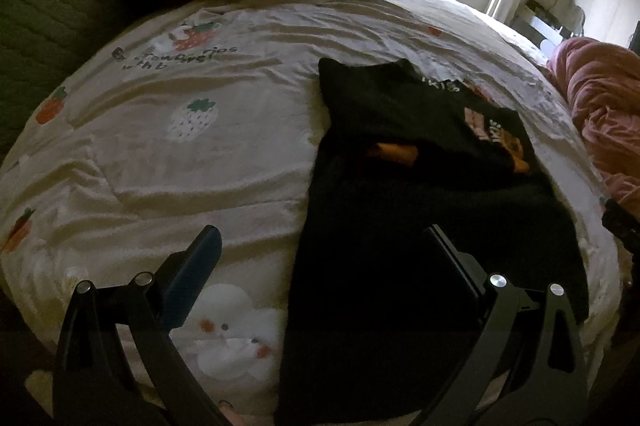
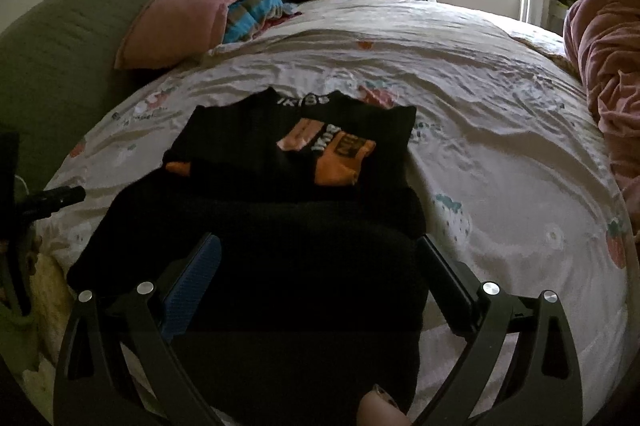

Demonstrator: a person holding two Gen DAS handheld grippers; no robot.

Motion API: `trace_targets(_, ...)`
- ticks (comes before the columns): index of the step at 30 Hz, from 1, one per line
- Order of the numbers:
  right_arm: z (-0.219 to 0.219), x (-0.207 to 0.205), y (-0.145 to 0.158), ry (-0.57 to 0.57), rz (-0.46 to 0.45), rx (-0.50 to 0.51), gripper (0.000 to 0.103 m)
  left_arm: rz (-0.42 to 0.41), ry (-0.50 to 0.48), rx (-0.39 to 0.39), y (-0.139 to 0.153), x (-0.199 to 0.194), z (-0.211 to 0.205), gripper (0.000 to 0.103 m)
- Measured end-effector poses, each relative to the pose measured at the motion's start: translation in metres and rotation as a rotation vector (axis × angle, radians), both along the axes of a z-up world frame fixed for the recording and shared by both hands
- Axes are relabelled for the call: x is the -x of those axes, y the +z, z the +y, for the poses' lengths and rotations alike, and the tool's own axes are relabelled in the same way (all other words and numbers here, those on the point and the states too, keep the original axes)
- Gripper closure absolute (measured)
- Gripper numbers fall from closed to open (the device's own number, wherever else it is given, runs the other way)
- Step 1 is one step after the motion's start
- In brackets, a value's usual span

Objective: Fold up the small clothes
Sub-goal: 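Close the left tool on the shirt hem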

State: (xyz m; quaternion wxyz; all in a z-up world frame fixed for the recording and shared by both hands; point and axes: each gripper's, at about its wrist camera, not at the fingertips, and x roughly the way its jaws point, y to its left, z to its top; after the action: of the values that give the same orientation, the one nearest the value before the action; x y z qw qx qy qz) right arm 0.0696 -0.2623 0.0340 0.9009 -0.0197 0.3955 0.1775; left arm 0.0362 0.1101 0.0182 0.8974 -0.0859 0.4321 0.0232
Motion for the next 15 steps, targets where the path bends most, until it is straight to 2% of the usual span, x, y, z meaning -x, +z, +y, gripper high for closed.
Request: trace_targets(15,-0.004,0.020,-0.013,0.028,0.033,0.054,0.006,0.045,-0.031,-0.068,-0.018,0.018,-0.010,0.010)
